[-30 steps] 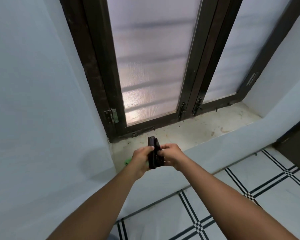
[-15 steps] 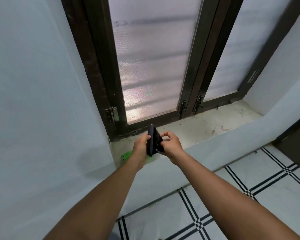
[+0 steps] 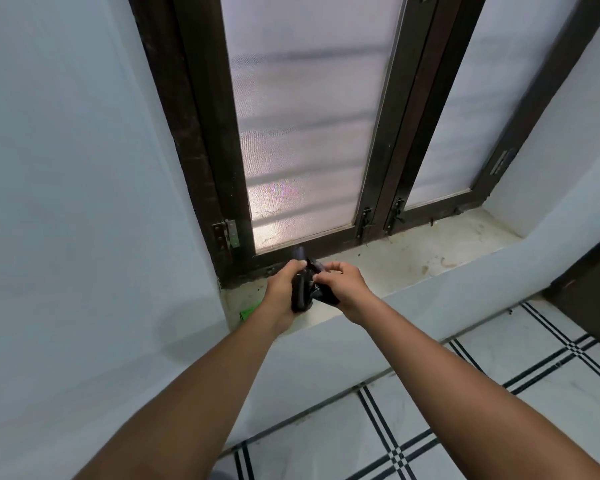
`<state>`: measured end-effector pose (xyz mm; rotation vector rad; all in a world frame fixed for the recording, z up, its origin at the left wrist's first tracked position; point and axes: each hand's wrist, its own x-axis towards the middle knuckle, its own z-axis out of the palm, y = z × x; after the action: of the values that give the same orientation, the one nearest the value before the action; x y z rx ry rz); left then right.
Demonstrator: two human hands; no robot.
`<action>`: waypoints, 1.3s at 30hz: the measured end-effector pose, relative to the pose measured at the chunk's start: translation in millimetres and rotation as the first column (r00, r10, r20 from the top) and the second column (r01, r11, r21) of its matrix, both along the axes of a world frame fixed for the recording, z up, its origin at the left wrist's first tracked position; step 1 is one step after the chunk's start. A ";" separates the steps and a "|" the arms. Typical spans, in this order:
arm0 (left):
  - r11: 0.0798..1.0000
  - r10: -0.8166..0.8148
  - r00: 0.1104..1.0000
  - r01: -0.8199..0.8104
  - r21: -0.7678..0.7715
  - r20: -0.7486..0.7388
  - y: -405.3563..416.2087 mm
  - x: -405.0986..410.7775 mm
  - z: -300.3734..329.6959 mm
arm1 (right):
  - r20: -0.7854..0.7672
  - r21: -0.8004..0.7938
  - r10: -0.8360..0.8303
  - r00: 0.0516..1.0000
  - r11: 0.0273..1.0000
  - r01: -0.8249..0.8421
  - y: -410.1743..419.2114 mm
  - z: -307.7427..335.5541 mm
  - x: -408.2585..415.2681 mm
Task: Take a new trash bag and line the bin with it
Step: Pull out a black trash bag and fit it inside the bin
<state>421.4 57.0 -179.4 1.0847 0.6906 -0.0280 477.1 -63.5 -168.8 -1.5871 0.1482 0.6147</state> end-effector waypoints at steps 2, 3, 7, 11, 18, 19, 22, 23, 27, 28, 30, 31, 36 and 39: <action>0.999 -0.041 0.999 0.040 -0.008 -0.018 1.6 -0.6 1.5 | -0.045 0.047 0.070 0.997 0.997 -0.068 -5.2 11.2 0.3; 0.998 -0.050 0.998 0.050 -0.024 -0.029 3.5 -1.5 2.3 | -0.070 0.063 0.078 0.995 0.995 -0.074 -7.9 15.9 1.6; 0.995 -0.027 0.998 0.021 -0.101 -0.055 14.7 -7.7 6.0 | -0.124 0.049 -0.118 0.985 0.991 0.125 -24.7 24.7 16.5; 0.995 -0.007 1.000 0.004 -0.103 -0.029 23.6 -11.2 9.2 | -0.046 -0.070 -0.227 0.973 0.972 0.223 -40.8 24.1 23.5; 0.998 -0.047 0.999 0.047 -0.039 -0.002 5.6 -11.4 25.3 | 0.080 -0.160 0.204 0.976 0.969 -0.190 -38.0 49.9 -2.5; 0.998 -0.038 0.999 0.038 -0.052 0.002 5.5 -10.6 25.4 | 0.134 -0.283 0.293 0.947 0.927 -0.247 -38.0 49.3 -3.4; 0.995 -0.038 0.999 0.040 -0.096 0.021 8.9 -13.0 25.9 | 0.302 -0.498 0.331 0.894 0.855 -0.149 -39.6 42.8 -0.8; 0.993 -0.060 0.998 0.063 -0.103 0.032 9.1 -16.8 29.6 | 0.316 -0.471 0.292 0.903 0.874 -0.118 -40.6 42.8 0.0; 0.993 -0.030 0.999 0.033 -0.117 0.027 13.7 -24.7 34.7 | 0.253 -0.356 0.134 0.958 0.934 -0.037 -48.4 46.9 3.2; 0.993 -0.015 1.000 0.018 -0.115 0.023 14.9 -25.8 36.1 | 0.215 -0.299 0.070 0.974 0.954 -0.002 -51.3 47.5 4.6; 0.994 -0.009 1.000 0.010 -0.110 0.018 17.2 -27.5 37.8 | 0.137 -0.172 -0.052 0.989 0.982 0.075 -56.1 47.1 8.5; 0.994 -0.010 1.000 0.012 -0.113 0.016 17.8 -28.3 38.9 | 0.137 -0.167 -0.073 0.988 0.981 0.096 -58.0 46.2 11.0; 0.997 -0.030 1.000 0.029 -0.072 -0.005 14.2 -27.2 39.0 | 0.250 -0.304 0.081 0.965 0.953 -0.001 -55.2 57.8 3.9; 0.998 -0.051 0.999 0.051 -0.042 -0.002 7.5 -25.0 39.8 | 0.222 -0.310 0.192 0.956 0.944 -0.118 -46.3 67.1 -5.3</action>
<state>396.4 64.5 -139.6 1.0619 0.6622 -0.0879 471.7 -109.8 -101.7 -1.9652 -0.0806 0.5256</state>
